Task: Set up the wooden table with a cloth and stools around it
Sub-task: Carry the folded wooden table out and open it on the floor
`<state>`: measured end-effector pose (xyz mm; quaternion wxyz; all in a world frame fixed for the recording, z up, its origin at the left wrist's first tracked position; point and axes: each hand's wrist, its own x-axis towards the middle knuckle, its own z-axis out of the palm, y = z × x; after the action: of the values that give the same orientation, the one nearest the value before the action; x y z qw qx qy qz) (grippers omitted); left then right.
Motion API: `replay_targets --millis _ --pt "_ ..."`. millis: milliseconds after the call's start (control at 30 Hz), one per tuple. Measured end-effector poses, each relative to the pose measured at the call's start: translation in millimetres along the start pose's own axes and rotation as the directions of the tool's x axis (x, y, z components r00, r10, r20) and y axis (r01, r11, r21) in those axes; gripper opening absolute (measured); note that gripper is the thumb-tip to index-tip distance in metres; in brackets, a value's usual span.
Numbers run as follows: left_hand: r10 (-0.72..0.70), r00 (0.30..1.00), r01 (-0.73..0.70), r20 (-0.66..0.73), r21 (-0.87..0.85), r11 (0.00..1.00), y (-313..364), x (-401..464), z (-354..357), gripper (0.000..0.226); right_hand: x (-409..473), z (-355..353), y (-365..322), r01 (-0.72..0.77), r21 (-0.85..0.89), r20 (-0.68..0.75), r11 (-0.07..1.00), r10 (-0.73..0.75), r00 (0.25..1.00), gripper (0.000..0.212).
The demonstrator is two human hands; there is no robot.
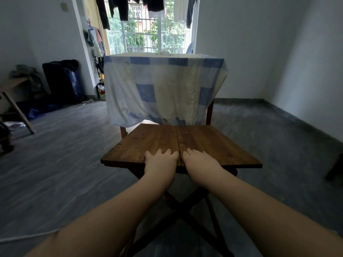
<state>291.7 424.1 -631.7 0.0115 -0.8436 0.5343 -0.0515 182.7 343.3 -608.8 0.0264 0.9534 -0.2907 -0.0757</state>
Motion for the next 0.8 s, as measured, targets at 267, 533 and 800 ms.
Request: replay_targets --millis 267,533,800 --pt "-0.026 0.995 0.031 0.095 -0.052 0.998 9.7 -5.1 8.9 0.072 -1.8 16.4 -5.1 -0.035 0.072 0.018 0.997 0.034 0.999 0.074" --pt "-0.032 0.999 0.031 -0.017 -0.047 0.998 12.9 -21.7 26.3 0.065 -15.8 41.2 -14.5 -0.058 0.089 -0.163 0.994 0.072 0.984 0.062" --pt "-0.004 1.0 0.002 -0.028 -0.042 0.999 23.1 -66.2 67.5 0.071 -50.9 94.4 -36.6 -0.086 0.082 -0.246 0.993 0.104 0.964 0.063"
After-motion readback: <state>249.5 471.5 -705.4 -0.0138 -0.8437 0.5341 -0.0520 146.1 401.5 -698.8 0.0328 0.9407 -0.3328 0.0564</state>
